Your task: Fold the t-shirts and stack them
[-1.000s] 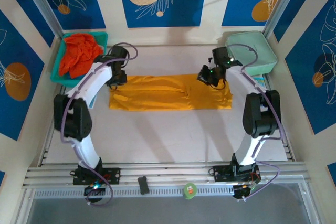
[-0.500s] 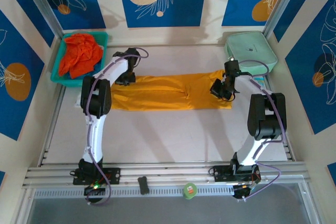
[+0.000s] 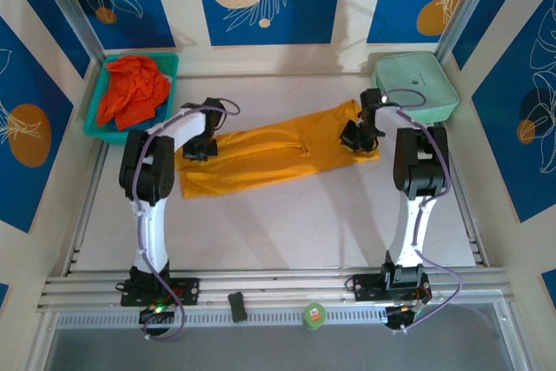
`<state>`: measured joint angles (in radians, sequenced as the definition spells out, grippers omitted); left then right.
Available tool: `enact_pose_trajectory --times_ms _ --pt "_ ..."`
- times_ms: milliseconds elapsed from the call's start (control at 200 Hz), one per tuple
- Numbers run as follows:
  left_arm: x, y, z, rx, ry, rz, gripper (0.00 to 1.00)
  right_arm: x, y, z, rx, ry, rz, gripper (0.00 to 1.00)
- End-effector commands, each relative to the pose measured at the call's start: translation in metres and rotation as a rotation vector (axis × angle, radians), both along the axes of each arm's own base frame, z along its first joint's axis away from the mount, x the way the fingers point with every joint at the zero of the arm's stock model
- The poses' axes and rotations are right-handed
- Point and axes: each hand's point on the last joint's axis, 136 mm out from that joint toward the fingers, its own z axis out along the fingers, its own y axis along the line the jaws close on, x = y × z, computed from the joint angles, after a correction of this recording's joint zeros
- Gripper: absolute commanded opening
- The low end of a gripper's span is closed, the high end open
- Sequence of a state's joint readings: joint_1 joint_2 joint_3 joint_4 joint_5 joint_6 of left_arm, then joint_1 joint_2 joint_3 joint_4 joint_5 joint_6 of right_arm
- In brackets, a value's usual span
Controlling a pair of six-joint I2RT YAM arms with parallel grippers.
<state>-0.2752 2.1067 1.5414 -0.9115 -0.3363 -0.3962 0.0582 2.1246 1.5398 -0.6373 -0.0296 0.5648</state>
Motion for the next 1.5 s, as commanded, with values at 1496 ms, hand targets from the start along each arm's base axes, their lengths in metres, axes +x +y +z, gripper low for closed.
enact_pose_trajectory --times_ms 1496 --pt "-0.185 -0.155 0.062 -0.289 -0.100 -0.114 0.29 0.025 0.048 0.115 0.103 -0.074 0.008 0.00"
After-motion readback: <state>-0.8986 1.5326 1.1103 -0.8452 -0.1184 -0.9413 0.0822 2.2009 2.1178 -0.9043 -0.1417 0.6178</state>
